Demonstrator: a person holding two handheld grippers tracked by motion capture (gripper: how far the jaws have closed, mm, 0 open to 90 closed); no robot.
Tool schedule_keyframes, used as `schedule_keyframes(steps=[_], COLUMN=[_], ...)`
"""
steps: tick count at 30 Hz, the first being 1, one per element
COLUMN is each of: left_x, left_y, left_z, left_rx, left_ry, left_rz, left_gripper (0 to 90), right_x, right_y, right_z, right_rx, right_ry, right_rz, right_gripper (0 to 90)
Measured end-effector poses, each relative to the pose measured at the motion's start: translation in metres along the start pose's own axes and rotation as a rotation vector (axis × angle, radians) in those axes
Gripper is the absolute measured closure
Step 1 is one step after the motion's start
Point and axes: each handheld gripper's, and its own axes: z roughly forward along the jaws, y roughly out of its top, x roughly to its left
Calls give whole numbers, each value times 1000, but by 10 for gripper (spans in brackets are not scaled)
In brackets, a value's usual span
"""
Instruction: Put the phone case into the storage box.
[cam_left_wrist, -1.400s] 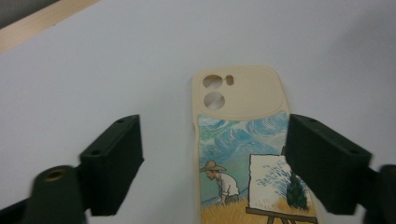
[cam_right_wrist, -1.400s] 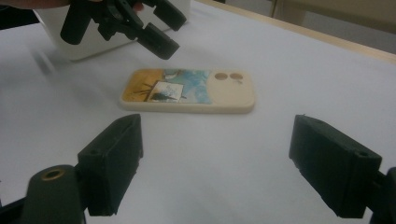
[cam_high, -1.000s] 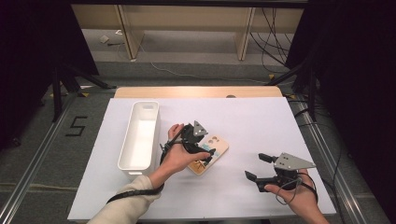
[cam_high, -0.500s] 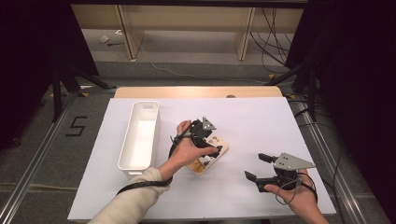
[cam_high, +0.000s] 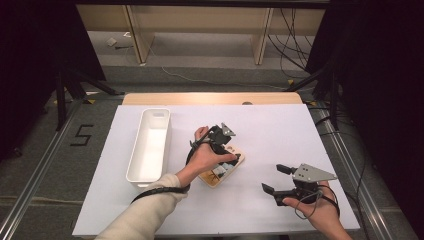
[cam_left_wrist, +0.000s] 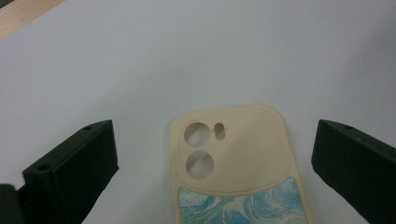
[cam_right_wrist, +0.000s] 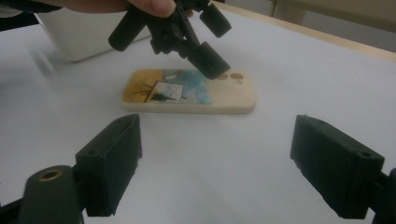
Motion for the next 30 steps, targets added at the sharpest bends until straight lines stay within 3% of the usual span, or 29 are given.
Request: schedule_keyframes(steps=[22, 30], left_x=[-5, -4], left_y=[8, 8], left_z=[29, 33], left_rx=[134, 143], left_ry=[9, 12], left_rz=[23, 15], left_gripper=[4, 11], right_x=[0, 0], right_y=[0, 0], right_z=[0, 0], right_rx=[0, 3], right_ry=[1, 4], right_rz=[1, 0], right_gripper=[178, 178])
